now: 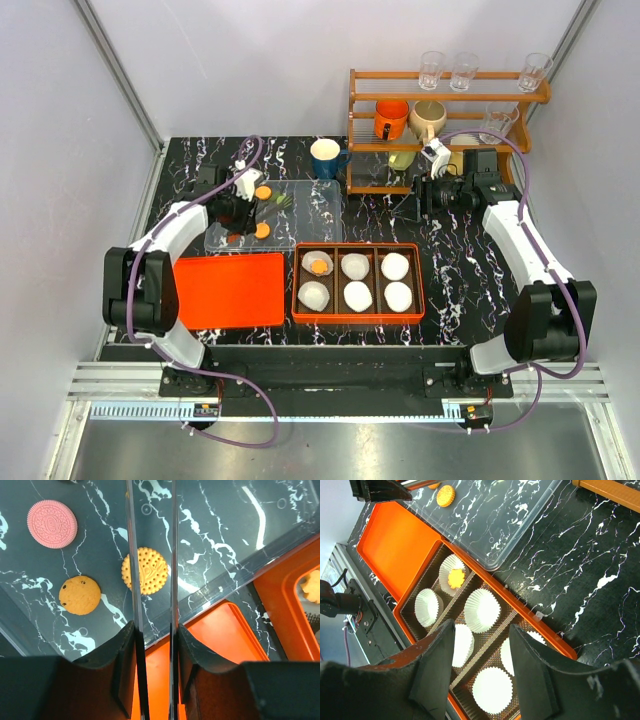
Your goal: Pack the cookies
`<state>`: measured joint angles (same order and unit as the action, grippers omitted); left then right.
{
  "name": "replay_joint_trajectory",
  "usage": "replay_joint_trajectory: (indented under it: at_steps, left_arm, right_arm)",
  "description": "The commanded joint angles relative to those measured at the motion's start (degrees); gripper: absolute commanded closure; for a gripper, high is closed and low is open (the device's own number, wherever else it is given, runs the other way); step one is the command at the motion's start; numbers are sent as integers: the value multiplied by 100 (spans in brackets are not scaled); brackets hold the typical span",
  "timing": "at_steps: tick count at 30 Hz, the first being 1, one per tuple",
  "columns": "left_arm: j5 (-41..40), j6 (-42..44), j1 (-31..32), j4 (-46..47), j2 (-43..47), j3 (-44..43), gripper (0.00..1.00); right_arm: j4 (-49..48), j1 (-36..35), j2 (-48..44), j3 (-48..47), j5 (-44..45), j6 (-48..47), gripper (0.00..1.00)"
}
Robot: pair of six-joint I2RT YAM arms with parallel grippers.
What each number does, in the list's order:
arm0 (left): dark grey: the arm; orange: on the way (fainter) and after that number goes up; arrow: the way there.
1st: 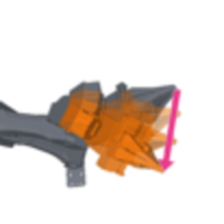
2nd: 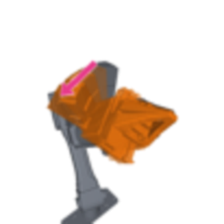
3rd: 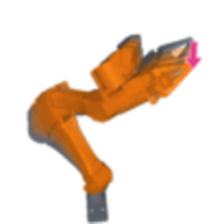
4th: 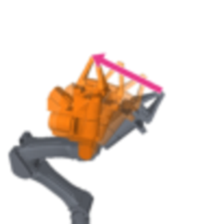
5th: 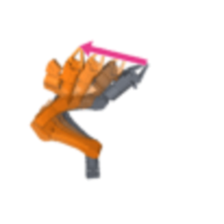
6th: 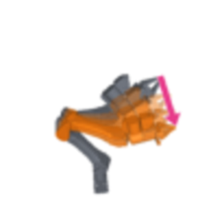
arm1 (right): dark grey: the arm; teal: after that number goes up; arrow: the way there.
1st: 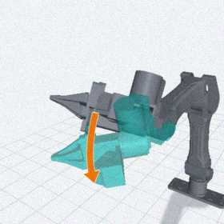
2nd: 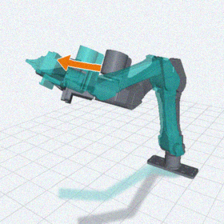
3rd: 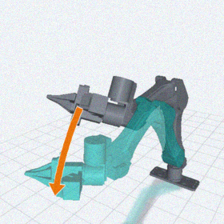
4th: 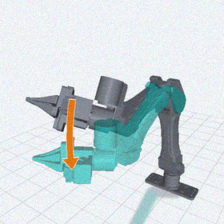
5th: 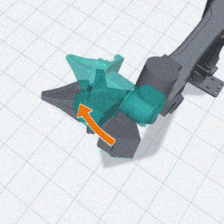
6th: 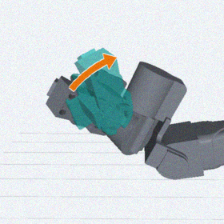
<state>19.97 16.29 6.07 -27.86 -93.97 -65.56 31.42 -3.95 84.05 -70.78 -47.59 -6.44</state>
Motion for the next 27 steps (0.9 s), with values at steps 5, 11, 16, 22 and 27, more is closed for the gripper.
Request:
replay_joint_trajectory:
  at_steps: [5, 11, 16, 22, 27]
  left_arm:
    - [482, 163, -35, -176, 661, -141, 80]
    - [763, 322, -26, -466, 1091, -132, 80]
    - [1097, 523, 70, -957, 1539, -220, 80]
    - [1325, 744, 641, -1468, 2128, -221, 80]
    - [1343, 700, 1431, -1574, 2524, -115, 79]
  right_arm:
    - [-31, 17, 15, -50, -101, -68, 44]
    - [-22, 25, 50, -58, -92, -77, 44]
    - [-22, 17, 68, -67, -40, -59, 44]
    - [-74, 25, 41, -111, 224, 28, 44]
    - [-338, 34, -126, -50, 1093, 283, 44]
